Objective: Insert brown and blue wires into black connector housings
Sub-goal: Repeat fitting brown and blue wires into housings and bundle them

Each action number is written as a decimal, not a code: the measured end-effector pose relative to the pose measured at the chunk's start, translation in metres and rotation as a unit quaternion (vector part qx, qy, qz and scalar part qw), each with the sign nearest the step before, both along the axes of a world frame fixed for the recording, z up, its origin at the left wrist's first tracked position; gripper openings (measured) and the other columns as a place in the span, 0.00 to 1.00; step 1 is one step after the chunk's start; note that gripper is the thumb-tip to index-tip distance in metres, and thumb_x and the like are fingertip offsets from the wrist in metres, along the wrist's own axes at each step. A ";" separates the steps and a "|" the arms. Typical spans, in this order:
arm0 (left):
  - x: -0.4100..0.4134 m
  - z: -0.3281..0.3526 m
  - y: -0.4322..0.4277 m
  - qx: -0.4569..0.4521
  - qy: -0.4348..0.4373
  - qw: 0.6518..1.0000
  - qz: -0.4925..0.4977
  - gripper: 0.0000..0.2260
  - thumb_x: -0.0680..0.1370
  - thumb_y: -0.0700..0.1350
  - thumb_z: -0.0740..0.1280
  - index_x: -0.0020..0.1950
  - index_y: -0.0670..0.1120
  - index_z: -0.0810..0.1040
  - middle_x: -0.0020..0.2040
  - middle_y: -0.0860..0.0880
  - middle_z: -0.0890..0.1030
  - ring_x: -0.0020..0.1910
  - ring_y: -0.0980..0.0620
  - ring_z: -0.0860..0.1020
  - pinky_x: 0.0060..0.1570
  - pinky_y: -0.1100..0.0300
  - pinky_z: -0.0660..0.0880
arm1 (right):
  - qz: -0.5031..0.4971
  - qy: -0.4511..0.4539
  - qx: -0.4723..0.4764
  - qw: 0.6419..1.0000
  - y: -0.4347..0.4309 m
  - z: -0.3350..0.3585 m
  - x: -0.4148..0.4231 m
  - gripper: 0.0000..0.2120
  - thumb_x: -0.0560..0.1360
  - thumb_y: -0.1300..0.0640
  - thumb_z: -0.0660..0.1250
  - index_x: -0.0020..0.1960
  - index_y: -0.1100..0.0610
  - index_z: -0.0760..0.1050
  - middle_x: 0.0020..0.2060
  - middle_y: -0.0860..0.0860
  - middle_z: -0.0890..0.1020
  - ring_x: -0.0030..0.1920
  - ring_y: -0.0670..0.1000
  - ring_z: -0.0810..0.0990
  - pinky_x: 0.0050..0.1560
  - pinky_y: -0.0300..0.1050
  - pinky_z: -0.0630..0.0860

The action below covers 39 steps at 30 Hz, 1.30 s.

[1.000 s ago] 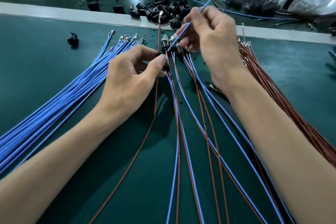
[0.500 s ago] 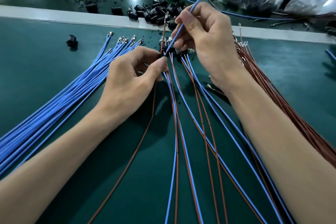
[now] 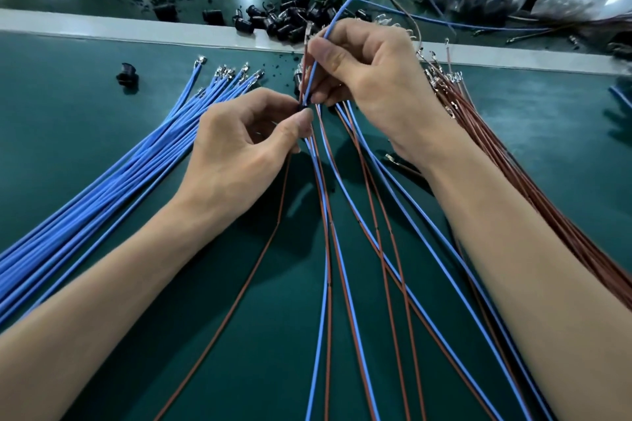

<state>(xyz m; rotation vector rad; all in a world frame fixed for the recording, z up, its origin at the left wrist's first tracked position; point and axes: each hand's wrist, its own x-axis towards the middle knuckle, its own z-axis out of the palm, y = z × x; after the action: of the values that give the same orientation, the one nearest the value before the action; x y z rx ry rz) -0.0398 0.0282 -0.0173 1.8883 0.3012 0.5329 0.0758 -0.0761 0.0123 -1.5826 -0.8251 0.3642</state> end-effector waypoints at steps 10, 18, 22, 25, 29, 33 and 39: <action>0.000 0.003 -0.002 -0.041 -0.033 0.999 0.009 0.04 0.77 0.41 0.68 0.44 0.48 0.79 0.35 0.56 0.82 0.33 0.61 0.79 0.37 0.70 0.73 | -0.011 0.020 0.001 1.000 -0.001 -0.001 0.001 0.10 0.79 0.61 0.63 0.39 0.57 0.74 0.31 0.50 0.82 0.27 0.45 0.79 0.30 0.35 0.74; -0.001 0.005 0.000 -0.044 -0.036 0.998 -0.006 0.06 0.78 0.40 0.67 0.44 0.49 0.80 0.33 0.58 0.82 0.33 0.63 0.79 0.36 0.71 0.73 | -0.025 0.017 -0.006 1.000 0.002 -0.003 0.000 0.10 0.79 0.63 0.62 0.39 0.57 0.73 0.32 0.53 0.80 0.27 0.44 0.77 0.31 0.36 0.73; -0.001 0.005 0.001 -0.053 -0.041 0.998 0.000 0.08 0.79 0.40 0.65 0.44 0.50 0.79 0.33 0.59 0.82 0.31 0.63 0.77 0.35 0.71 0.72 | -0.040 0.003 0.028 0.999 -0.001 -0.002 0.002 0.10 0.78 0.64 0.63 0.39 0.56 0.74 0.31 0.51 0.80 0.27 0.44 0.77 0.32 0.36 0.74; -0.001 0.006 0.000 -0.038 -0.036 0.999 -0.005 0.09 0.80 0.39 0.64 0.43 0.50 0.79 0.33 0.61 0.82 0.31 0.63 0.77 0.34 0.73 0.71 | -0.031 0.004 0.022 0.999 0.001 -0.003 0.000 0.10 0.79 0.65 0.62 0.39 0.57 0.73 0.32 0.51 0.79 0.27 0.44 0.77 0.32 0.35 0.73; -0.001 0.005 0.001 -0.033 -0.034 0.999 0.006 0.09 0.80 0.40 0.64 0.43 0.51 0.79 0.33 0.60 0.82 0.29 0.62 0.75 0.34 0.72 0.71 | -0.029 -0.005 0.017 0.999 -0.001 -0.002 0.000 0.10 0.78 0.65 0.62 0.39 0.57 0.74 0.32 0.51 0.80 0.28 0.44 0.77 0.32 0.35 0.74; -0.001 0.004 0.000 -0.041 -0.034 0.999 0.005 0.09 0.80 0.40 0.64 0.42 0.51 0.80 0.33 0.60 0.82 0.28 0.62 0.74 0.34 0.72 0.71 | -0.039 -0.016 0.012 0.999 0.001 -0.002 -0.001 0.09 0.78 0.65 0.63 0.39 0.57 0.73 0.33 0.54 0.80 0.27 0.44 0.77 0.32 0.35 0.73; -0.001 0.004 0.001 -0.047 -0.043 0.998 0.008 0.10 0.80 0.40 0.64 0.42 0.51 0.80 0.33 0.59 0.82 0.28 0.61 0.74 0.33 0.71 0.70 | -0.049 -0.025 0.015 0.998 0.000 -0.002 -0.001 0.11 0.78 0.65 0.63 0.38 0.55 0.73 0.31 0.50 0.79 0.27 0.44 0.77 0.32 0.35 0.73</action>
<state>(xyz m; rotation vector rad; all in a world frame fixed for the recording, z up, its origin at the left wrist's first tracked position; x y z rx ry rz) -0.0408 0.0294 -0.0130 1.7680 0.2814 0.5993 0.0753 -0.0764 0.0098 -1.6029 -0.7844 0.2415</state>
